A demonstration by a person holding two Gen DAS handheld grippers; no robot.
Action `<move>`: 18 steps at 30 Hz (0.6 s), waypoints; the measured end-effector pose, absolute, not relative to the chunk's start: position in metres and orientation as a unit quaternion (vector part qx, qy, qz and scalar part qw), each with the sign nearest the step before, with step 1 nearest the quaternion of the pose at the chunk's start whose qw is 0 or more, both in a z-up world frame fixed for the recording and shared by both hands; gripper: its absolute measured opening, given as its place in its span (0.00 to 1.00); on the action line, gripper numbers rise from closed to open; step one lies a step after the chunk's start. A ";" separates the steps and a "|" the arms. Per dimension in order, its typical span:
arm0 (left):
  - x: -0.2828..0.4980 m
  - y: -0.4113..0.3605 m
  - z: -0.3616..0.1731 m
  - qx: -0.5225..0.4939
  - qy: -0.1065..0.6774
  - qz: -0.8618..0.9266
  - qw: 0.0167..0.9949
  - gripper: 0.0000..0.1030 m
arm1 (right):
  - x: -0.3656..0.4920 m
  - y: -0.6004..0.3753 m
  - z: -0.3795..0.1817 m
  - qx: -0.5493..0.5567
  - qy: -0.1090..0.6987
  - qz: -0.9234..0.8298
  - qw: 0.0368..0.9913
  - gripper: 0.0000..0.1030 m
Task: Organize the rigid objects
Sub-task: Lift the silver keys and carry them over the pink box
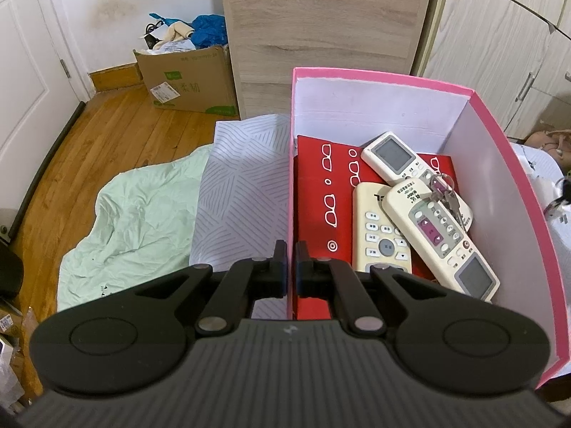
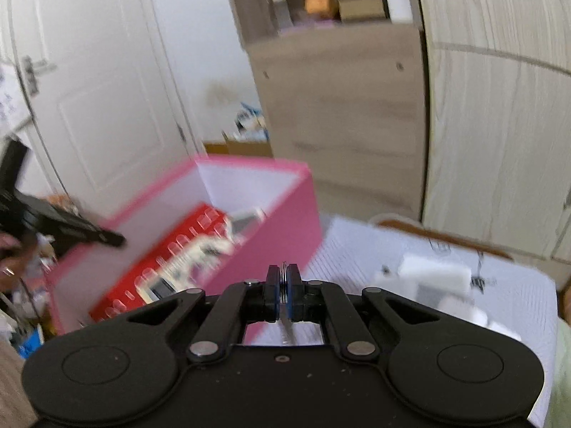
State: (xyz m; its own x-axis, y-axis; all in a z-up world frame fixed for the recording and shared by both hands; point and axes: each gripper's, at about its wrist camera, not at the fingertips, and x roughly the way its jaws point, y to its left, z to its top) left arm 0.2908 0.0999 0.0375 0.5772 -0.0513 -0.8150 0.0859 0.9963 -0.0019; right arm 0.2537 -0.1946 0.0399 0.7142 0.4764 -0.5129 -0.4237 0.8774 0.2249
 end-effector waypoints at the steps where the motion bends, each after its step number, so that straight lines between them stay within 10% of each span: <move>1: 0.290 0.100 0.037 0.018 0.458 -0.039 0.888 0.03 | 0.252 -0.193 0.046 0.045 0.281 0.245 0.927 0.05; 18: 0.287 0.104 0.040 -0.001 0.460 -0.045 0.887 0.03 | 0.219 -0.120 0.094 0.049 0.293 0.350 0.888 0.05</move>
